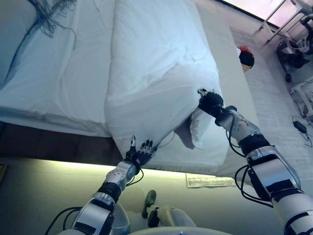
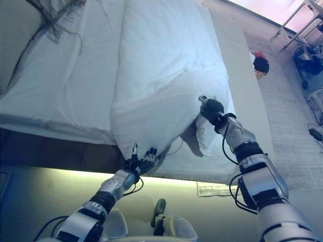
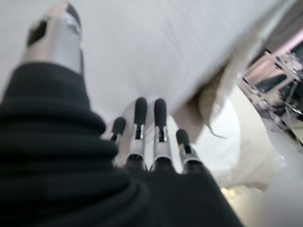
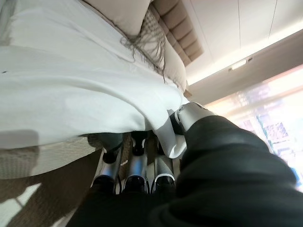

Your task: Make the bed neatly

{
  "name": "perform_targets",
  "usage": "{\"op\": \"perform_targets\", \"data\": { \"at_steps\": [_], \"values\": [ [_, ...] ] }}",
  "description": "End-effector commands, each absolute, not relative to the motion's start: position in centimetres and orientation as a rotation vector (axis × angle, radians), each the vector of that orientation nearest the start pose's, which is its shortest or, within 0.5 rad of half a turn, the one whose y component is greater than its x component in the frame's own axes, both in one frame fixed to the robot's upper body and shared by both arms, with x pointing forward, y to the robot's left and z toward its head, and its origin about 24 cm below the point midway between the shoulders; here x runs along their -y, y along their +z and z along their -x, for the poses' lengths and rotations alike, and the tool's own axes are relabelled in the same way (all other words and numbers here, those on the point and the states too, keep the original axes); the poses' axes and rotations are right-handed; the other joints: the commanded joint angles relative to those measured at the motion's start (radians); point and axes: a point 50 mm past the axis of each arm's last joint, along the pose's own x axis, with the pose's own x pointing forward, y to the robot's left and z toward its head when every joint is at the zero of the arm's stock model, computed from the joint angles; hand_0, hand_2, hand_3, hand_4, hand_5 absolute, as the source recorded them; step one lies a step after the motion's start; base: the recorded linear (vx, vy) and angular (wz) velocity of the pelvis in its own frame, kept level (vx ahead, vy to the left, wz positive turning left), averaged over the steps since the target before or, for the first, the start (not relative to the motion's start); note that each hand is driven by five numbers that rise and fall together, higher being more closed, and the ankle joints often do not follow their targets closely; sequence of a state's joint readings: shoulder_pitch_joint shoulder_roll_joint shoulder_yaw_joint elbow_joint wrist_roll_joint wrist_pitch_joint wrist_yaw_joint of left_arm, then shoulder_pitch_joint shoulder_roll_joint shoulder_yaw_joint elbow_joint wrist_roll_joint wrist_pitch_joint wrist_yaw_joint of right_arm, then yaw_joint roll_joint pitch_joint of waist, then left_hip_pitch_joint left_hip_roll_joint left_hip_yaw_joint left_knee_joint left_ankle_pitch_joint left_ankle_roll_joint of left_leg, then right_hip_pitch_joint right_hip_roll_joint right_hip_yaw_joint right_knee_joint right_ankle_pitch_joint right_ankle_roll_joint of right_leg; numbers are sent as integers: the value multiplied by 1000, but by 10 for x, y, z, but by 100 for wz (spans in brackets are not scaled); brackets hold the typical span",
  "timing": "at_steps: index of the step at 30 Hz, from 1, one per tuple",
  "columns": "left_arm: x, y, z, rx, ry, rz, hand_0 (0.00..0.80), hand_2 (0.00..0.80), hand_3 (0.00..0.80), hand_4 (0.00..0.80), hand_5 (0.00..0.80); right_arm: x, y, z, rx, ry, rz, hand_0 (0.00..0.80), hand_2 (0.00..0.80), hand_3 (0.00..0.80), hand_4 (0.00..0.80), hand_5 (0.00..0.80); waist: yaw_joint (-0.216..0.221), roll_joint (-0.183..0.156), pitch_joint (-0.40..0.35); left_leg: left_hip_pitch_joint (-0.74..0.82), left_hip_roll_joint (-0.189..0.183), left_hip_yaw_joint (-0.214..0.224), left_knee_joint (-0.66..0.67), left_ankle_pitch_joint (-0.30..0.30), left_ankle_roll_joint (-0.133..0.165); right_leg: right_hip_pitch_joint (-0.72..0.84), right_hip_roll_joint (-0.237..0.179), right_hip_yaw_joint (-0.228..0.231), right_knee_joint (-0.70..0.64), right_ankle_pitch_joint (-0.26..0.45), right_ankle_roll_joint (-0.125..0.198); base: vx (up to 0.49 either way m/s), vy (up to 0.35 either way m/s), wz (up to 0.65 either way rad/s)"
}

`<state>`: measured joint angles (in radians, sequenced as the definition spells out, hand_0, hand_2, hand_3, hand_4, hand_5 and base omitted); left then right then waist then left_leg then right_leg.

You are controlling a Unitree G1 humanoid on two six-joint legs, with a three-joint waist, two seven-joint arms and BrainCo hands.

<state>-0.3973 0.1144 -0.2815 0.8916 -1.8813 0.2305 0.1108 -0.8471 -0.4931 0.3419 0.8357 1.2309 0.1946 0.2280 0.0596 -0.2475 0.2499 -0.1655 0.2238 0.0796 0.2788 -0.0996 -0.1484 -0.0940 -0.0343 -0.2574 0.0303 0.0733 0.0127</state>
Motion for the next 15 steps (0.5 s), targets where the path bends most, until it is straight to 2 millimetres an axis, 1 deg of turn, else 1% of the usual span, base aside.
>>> {"op": "perform_targets", "data": {
  "at_steps": [1,9,12,15],
  "values": [
    [-68,-44,-284,-941,70,1551,0,0,0,0,0,171,209,-391,149,499,-590,800,800,800,800,800,-15,-3,3,0,-10,31,-32,18,46,41,-35,20,44,-69,61,50,-72,-1],
    [-58,-51,-277,-960,74,1633,0,0,0,0,0,164,215,-387,182,526,-617,800,800,800,800,800,-26,-21,17,-2,1,41,-13,7,37,48,-25,30,37,-65,64,22,-68,-6],
    [-53,-52,-274,-914,56,1676,0,0,0,0,0,162,216,-384,198,528,-627,800,800,800,800,800,-27,-30,31,-15,8,40,-3,5,34,40,-20,31,41,-64,63,-20,-69,-3],
    [-53,-48,-278,-846,27,1712,0,0,0,0,0,161,220,-381,218,545,-628,800,800,800,800,800,-32,-46,49,-38,17,38,18,0,31,24,-14,35,51,-64,63,-43,-74,-4]
  ]
}}
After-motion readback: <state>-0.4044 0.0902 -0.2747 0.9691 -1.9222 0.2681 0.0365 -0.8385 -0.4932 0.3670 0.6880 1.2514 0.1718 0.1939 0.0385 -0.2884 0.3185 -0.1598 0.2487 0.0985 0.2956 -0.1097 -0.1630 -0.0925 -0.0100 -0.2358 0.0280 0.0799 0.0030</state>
